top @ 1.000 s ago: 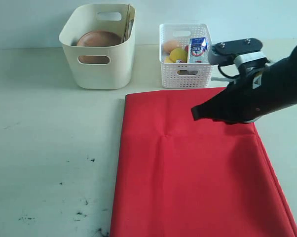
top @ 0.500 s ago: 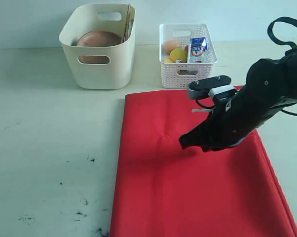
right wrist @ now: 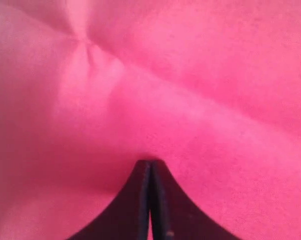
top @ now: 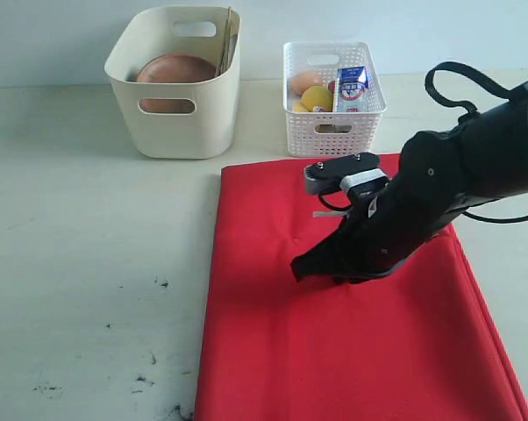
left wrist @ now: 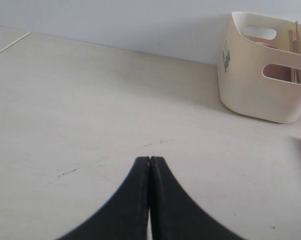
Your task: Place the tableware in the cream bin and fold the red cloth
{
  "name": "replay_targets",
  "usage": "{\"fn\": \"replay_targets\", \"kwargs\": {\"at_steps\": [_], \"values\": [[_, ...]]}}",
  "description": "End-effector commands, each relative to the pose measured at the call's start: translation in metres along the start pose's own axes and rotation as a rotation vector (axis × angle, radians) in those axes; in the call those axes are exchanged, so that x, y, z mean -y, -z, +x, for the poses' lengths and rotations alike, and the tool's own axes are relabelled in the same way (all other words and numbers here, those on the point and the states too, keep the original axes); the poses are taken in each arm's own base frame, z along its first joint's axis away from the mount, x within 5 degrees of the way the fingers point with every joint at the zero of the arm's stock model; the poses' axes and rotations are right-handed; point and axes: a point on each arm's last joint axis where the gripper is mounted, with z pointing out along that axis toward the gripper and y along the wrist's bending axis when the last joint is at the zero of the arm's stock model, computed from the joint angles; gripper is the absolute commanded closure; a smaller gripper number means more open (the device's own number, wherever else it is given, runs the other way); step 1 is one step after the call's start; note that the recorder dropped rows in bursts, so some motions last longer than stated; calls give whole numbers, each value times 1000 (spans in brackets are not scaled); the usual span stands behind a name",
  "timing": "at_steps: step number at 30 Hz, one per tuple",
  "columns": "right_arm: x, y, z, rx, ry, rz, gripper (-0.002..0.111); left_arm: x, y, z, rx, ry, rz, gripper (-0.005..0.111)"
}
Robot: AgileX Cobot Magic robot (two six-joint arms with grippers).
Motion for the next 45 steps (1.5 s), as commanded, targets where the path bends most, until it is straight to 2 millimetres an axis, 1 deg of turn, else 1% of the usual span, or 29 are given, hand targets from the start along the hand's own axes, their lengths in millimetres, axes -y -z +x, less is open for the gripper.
{"fn": "replay_targets", "kwargs": {"at_steps": [1, 4, 6, 9, 12, 14, 18, 24, 29, 31, 34, 35, 38, 40, 45], "values": [[17, -7, 7, -76, -67, 34, 108, 0, 0, 0, 5, 3, 7, 107], [39, -7, 17, -135, -143, 62, 108, 0, 0, 0, 5, 3, 7, 107], [49, -4, 26, -160, -138, 84, 108, 0, 0, 0, 5, 3, 7, 107], [59, 2, 35, -175, -136, 111, 108, 0, 0, 0, 5, 3, 7, 107], [73, 12, 48, -191, -157, 158, 108, 0, 0, 0, 5, 3, 7, 107], [79, 14, 54, -219, -163, 173, 108, 0, 0, 0, 5, 3, 7, 107], [94, 17, 59, -256, -180, 198, 108, 0, 0, 0, 5, 3, 7, 107], [124, 24, 66, -278, -248, 237, 108, 0, 0, 0, 5, 3, 7, 107], [147, 29, 72, -280, -301, 266, 108, 0, 0, 0, 5, 3, 7, 107], [159, 31, 73, -244, -340, 277, 108, 0, 0, 0, 5, 3, 7, 107], [170, 31, 70, -160, -365, 287, 108, 0, 0, 0, 5, 3, 7, 107], [173, 31, 66, -109, -350, 294, 108, 0, 0, 0, 5, 3, 7, 107], [178, 26, 57, -50, -302, 305, 108, 0, 0, 0, 5, 3, 7, 107], [187, 15, 43, -47, -301, 305, 108, 0, 0, 0, 5, 1, 7, 107], [208, -6, 5, -9, -285, 317, 108, 0, 0, 0, 5, 1, 7, 107]]}}
